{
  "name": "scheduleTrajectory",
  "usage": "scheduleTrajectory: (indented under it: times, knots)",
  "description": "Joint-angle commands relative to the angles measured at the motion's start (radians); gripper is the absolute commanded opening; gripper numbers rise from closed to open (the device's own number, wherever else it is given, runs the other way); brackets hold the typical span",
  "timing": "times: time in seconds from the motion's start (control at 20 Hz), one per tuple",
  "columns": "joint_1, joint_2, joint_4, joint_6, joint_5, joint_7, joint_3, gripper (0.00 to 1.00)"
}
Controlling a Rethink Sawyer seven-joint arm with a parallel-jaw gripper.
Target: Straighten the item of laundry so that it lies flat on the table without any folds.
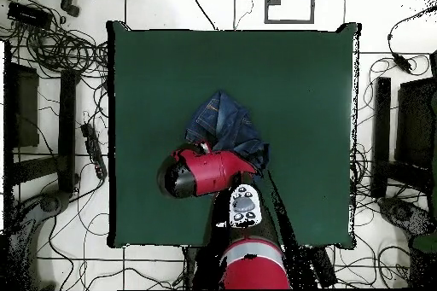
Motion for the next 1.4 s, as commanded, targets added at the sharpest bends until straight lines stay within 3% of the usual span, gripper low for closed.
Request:
scheduleTrajectory:
  times: [0.05,0.4,0.85,1.4]
  knots:
    - [0.037,0.054,-0.092,0.148,-0.023,0.071,-0.026,1.0]
    - [-0.103,0.207,-0.061,0.096,-0.018,0.02,0.152,1.0]
    - [-0.24,0.294,-0.063,0.151,-0.019,-0.043,0.312,1.0]
    - [-0.267,0.307,-0.078,0.292,-0.041,-0.066,0.346,1.0]
